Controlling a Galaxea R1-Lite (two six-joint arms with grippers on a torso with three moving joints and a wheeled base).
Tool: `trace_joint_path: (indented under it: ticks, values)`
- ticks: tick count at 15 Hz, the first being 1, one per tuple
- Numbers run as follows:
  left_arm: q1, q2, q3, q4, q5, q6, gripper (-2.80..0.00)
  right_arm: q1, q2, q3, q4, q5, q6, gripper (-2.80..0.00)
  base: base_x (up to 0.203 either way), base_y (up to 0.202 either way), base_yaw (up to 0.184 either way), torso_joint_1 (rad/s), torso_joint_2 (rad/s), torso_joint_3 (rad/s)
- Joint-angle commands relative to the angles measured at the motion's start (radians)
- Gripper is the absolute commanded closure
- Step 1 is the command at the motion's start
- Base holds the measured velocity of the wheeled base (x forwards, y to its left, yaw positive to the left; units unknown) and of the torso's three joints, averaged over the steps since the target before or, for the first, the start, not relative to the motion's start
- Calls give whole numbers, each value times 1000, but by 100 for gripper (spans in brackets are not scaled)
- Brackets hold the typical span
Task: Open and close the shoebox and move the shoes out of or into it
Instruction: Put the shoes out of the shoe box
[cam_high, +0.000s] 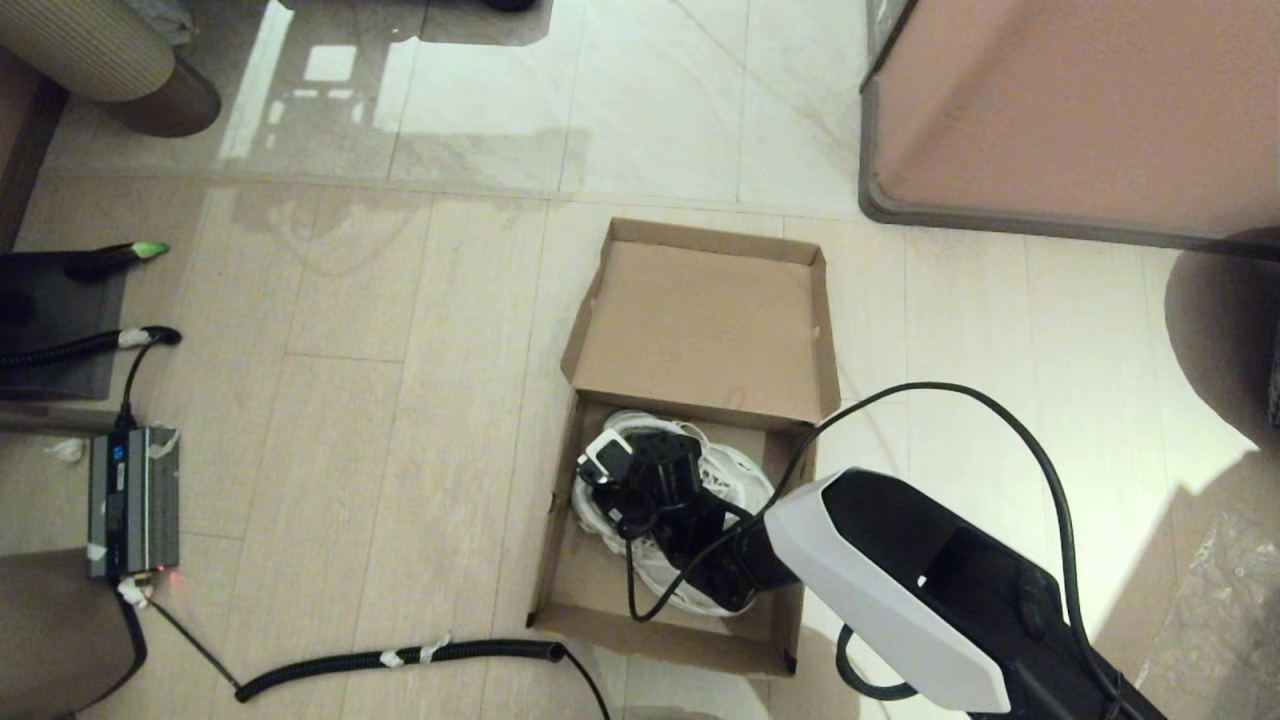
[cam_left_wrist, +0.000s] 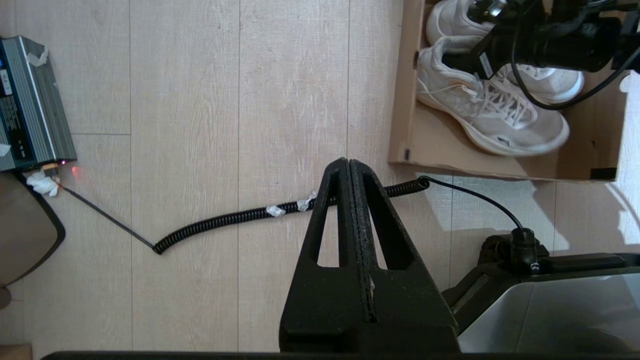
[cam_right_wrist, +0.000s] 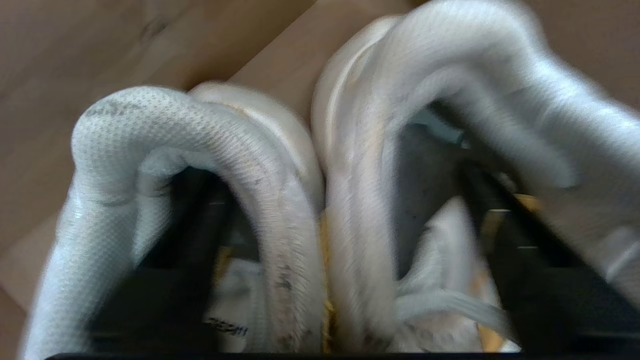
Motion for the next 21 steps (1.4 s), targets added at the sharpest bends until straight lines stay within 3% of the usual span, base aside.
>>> trace_joint_path:
  ticks: [1, 5, 10, 15, 21]
  values:
    - [0, 1, 0, 1, 0, -1, 0, 2, 15, 3, -6, 4, -1, 0, 0, 0, 0, 0, 0, 0]
    - [-1, 1, 0, 1, 0, 1, 0, 2, -34, 63, -5, 45, 6, 0, 0, 0, 0, 0, 0, 0]
    - [0, 1, 0, 1, 0, -1, 0, 2, -135, 246, -10, 115, 9, 0, 0, 0, 0, 0, 0, 0]
    - [0, 1, 0, 1, 0, -8, 0, 35, -220, 270, -59, 114, -1, 0, 0, 0, 0, 0, 0, 0]
    - [0, 1, -2, 1, 3, -27, 0, 38, -394, 491, -173, 124, 0, 0, 0, 0, 0, 0, 0, 0]
